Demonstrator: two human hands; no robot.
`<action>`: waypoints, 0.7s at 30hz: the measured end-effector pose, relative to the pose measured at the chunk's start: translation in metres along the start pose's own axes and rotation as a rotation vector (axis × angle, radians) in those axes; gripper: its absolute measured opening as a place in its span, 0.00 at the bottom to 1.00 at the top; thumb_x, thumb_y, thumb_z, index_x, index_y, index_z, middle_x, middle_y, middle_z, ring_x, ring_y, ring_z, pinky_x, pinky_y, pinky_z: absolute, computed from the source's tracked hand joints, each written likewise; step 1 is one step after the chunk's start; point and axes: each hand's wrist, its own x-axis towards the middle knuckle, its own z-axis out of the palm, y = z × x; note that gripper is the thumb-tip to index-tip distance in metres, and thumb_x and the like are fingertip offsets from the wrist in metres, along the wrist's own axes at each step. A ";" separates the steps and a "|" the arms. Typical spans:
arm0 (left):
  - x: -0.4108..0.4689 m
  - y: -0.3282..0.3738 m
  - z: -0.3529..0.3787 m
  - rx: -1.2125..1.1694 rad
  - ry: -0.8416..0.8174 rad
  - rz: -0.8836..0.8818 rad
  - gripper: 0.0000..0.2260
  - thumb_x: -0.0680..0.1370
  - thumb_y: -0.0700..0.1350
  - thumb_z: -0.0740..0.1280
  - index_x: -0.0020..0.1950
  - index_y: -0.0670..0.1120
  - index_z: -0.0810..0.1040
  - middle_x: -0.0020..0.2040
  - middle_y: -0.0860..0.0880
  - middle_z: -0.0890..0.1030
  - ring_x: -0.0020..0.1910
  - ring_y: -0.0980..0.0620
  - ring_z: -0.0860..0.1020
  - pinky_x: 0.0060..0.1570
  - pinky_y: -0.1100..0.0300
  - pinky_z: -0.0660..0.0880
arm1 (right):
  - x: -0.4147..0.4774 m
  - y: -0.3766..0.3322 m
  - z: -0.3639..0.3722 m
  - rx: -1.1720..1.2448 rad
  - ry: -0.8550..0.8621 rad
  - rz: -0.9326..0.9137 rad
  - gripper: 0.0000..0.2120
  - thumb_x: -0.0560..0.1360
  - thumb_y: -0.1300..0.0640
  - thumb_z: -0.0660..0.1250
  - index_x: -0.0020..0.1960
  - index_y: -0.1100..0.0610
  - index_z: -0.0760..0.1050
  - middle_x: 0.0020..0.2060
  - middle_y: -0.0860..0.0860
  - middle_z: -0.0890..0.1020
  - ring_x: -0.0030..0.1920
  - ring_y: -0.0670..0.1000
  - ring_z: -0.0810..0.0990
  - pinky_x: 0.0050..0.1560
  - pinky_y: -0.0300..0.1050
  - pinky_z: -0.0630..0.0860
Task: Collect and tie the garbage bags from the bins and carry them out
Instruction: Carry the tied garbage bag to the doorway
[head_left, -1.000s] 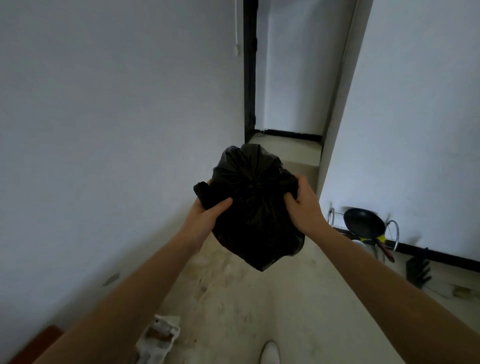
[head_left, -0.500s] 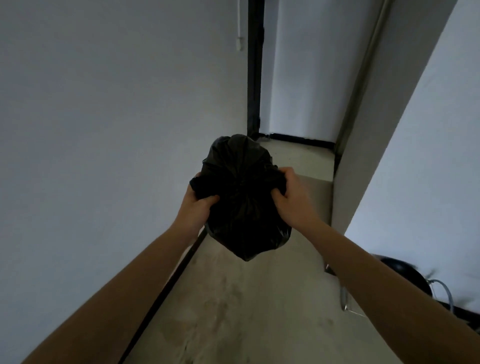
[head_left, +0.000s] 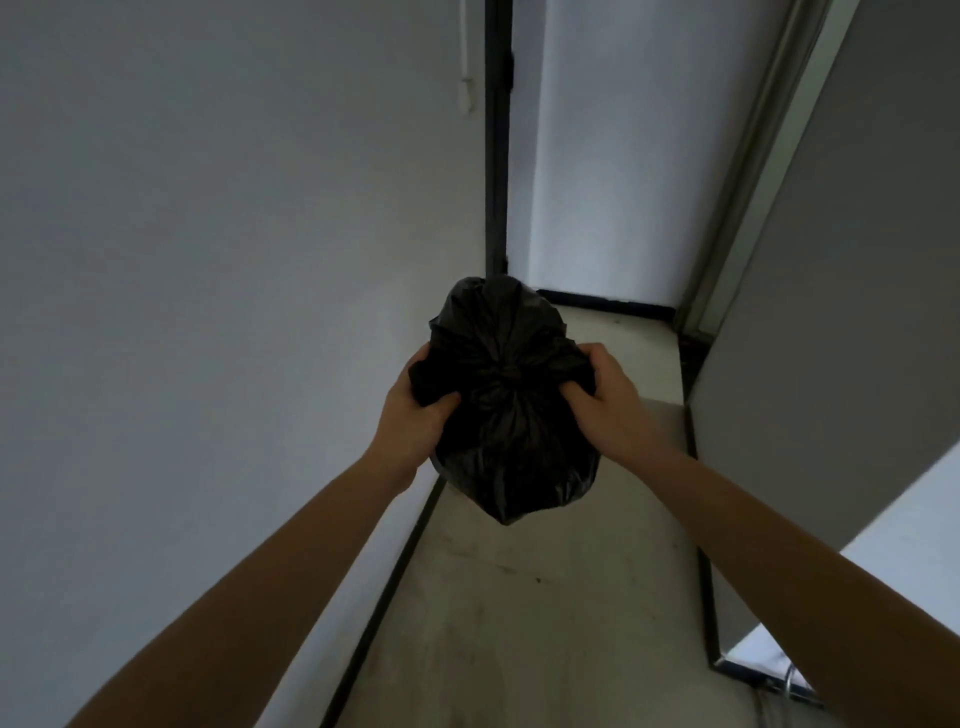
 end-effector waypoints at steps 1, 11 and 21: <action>0.029 -0.002 0.004 0.000 -0.027 -0.002 0.28 0.78 0.35 0.69 0.76 0.53 0.68 0.66 0.54 0.78 0.65 0.56 0.76 0.68 0.52 0.72 | 0.022 0.007 0.000 0.020 0.008 0.024 0.12 0.79 0.54 0.62 0.62 0.52 0.70 0.57 0.53 0.76 0.56 0.51 0.77 0.59 0.53 0.76; 0.303 -0.061 0.081 0.087 -0.114 -0.005 0.29 0.77 0.35 0.68 0.76 0.52 0.68 0.67 0.54 0.76 0.64 0.57 0.75 0.66 0.57 0.72 | 0.260 0.131 -0.007 0.034 0.085 0.062 0.25 0.74 0.53 0.71 0.67 0.55 0.67 0.59 0.51 0.75 0.57 0.49 0.76 0.56 0.43 0.73; 0.552 -0.085 0.138 0.149 -0.097 -0.028 0.29 0.79 0.37 0.67 0.78 0.52 0.65 0.71 0.51 0.74 0.68 0.54 0.73 0.69 0.52 0.71 | 0.518 0.200 -0.024 0.008 0.069 0.035 0.26 0.75 0.56 0.72 0.68 0.59 0.67 0.57 0.48 0.74 0.55 0.45 0.74 0.48 0.27 0.67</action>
